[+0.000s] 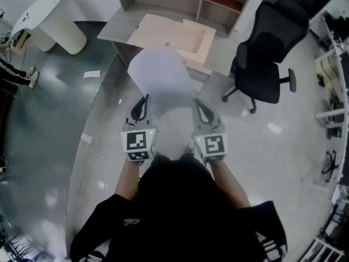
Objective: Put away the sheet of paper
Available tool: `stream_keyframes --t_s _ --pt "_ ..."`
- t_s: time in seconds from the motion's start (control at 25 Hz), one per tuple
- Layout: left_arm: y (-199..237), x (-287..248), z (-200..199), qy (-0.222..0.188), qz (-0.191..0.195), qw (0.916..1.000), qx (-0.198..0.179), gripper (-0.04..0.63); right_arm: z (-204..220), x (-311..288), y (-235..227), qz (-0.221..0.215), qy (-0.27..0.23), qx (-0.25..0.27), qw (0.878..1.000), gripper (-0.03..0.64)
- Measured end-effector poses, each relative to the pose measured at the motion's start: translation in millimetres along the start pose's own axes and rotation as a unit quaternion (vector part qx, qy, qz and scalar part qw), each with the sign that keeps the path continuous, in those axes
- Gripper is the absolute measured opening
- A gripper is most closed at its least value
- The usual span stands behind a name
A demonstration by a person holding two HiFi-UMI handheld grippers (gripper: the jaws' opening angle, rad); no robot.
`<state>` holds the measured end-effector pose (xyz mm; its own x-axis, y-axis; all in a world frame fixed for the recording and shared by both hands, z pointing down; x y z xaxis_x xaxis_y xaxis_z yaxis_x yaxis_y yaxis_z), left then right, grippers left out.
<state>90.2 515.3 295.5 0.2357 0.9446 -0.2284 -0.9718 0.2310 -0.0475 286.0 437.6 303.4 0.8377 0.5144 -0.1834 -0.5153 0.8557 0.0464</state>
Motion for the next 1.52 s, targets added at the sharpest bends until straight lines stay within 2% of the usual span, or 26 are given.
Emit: stream_keyframes --t_s 0.36,0.52,0.68,1.12,1.52 --pt "19.3 13.4 5.1 -0.023 0.002 0.9996 -0.014 0.046 -1.6 -9.5 25.4 -0.014 0.005 -0.006 1.000 0.017" --pt "36.3 16.9 7.8 -0.029 0.003 0.9994 -0.021 0.046 -5.8 -21.6 43.3 -0.007 0.000 -0.023 1.000 0.017" --pt "57.0 24.9 8.5 -0.030 0.004 0.9992 -0.024 0.046 -5.0 -31.4 64.4 -0.008 0.003 -0.016 1.000 0.017" --pt "98.8 54.3 32.3 -0.020 0.014 0.9996 -0.012 0.046 4.0 -40.9 118.3 -0.006 0.025 0.006 1.000 0.017" --pt "113.9 54.6 46.1 -0.020 0.001 0.9998 0.006 0.046 9.5 -56.5 134.1 -0.026 0.028 0.012 0.999 0.017"
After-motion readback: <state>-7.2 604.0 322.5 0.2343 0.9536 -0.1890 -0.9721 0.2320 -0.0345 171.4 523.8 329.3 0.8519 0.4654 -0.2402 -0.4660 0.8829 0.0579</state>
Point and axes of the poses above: the fingertips, and each gripper's own axes: x backward along the fingers, y to its left, z out of its underside, the point moved 8 cm from there along x, backward along the fingers, and after that the axes turned 5 degrees about -z, right-handed, at the moved point
